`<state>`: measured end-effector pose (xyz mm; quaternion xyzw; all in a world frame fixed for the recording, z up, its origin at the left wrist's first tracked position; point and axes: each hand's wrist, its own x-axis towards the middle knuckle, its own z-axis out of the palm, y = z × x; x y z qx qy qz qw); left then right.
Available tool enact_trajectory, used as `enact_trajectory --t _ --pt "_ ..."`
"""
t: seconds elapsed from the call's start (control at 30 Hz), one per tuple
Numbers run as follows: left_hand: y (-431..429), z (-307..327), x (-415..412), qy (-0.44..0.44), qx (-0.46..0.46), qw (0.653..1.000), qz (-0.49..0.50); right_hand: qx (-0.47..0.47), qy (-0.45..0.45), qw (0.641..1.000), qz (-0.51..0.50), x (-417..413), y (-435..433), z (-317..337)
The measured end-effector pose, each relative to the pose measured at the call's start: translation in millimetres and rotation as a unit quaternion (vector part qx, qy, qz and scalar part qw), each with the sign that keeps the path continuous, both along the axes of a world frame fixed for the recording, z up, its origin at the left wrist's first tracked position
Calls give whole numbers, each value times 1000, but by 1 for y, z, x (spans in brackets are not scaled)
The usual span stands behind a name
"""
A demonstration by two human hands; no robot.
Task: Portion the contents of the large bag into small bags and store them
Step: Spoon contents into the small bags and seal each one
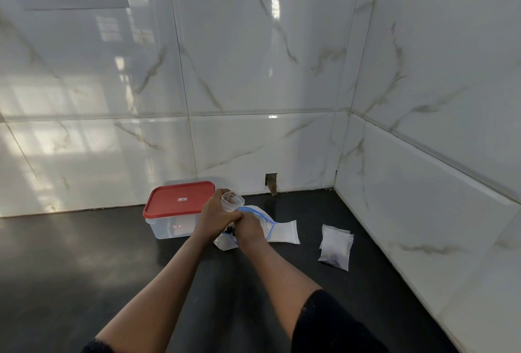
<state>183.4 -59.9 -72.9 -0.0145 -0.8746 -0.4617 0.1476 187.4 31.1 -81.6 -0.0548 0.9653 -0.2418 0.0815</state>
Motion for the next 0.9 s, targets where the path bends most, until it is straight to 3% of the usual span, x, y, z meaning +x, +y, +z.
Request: enact_trajectory --t 0.17,0.5,0.9 --pt "-2 -3 -3 -1 -23 1000 -14 35 -44 998 2 -10 -3 -8" --pt "1 -3 -4 1 -15 1000 -16 40 -27 999 13 -16 10 -4" --pt "-3 -12 4 -5 -42 999 -30 -63 -45 995 -63 1 14 -17"
